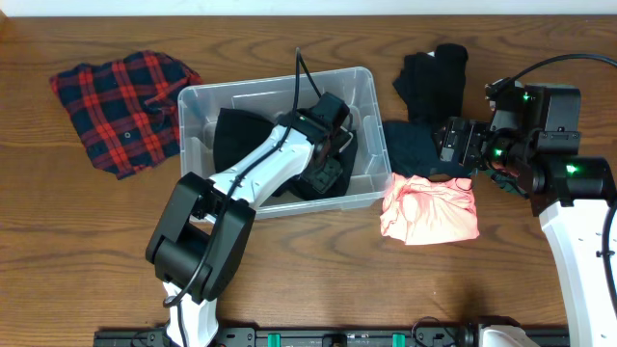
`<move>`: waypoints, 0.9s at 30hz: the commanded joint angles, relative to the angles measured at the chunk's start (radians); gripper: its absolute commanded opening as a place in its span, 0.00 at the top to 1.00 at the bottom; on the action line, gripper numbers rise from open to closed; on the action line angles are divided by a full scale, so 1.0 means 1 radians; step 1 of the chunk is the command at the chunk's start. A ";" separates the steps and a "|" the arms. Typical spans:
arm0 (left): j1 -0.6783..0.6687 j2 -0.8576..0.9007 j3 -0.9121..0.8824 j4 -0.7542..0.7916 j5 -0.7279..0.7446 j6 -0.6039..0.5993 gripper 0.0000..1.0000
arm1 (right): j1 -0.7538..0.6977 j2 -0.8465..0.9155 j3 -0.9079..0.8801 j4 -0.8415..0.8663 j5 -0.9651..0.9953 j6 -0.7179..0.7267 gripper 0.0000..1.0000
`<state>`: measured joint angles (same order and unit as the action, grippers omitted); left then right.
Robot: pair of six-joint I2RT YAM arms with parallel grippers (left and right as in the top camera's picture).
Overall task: Pack container
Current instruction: 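Release the black garment and press it flat in the bin, then move the left gripper to the plaid shirt and grasp it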
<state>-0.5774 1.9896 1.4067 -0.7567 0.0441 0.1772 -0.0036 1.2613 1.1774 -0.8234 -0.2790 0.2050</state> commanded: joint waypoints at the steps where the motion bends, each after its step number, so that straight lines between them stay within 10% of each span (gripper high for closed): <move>1: 0.006 -0.029 0.032 -0.066 -0.083 -0.011 0.34 | -0.008 0.000 0.016 -0.001 0.003 0.011 0.01; 11: 0.076 -0.447 0.059 -0.142 -0.292 -0.374 0.15 | -0.008 0.000 0.016 -0.001 0.003 0.011 0.01; 17: 0.361 -0.626 0.059 -0.190 -0.341 -0.445 0.08 | -0.008 0.000 0.016 -0.001 0.003 0.011 0.01; 27: 1.095 -0.518 0.059 -0.123 0.241 -0.297 0.02 | -0.008 0.000 0.016 -0.001 0.003 0.011 0.01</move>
<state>0.3893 1.4147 1.4643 -0.9001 0.0422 -0.1638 -0.0036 1.2613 1.1774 -0.8230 -0.2790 0.2050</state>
